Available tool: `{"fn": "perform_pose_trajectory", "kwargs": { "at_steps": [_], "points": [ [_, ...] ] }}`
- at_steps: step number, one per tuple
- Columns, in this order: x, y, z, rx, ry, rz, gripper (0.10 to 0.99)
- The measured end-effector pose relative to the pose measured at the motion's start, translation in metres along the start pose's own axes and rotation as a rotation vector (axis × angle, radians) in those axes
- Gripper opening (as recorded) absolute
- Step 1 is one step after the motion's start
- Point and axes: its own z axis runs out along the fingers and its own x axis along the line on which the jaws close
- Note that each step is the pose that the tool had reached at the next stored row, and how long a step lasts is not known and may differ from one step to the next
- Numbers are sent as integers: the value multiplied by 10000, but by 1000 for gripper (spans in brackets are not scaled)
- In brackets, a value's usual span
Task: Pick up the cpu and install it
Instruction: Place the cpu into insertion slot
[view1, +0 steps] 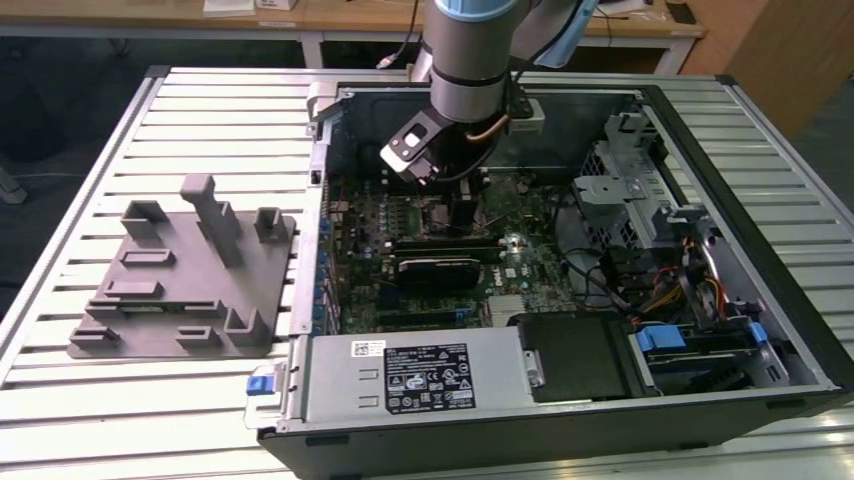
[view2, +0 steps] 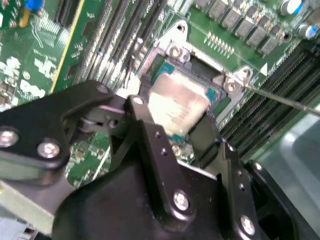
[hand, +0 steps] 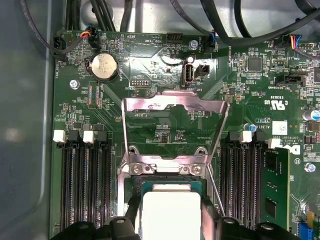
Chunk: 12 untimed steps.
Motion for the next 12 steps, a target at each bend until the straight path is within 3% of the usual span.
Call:
{"fn": "perform_pose_trajectory", "kwargs": {
  "at_steps": [1, 2, 12],
  "points": [
    [0, 0, 0, 2, -2, -1, 553],
    [0, 0, -1, 3, -3, -1, 616],
    [-2, 0, -25, 5, -6, -1, 616]
  ]
}}
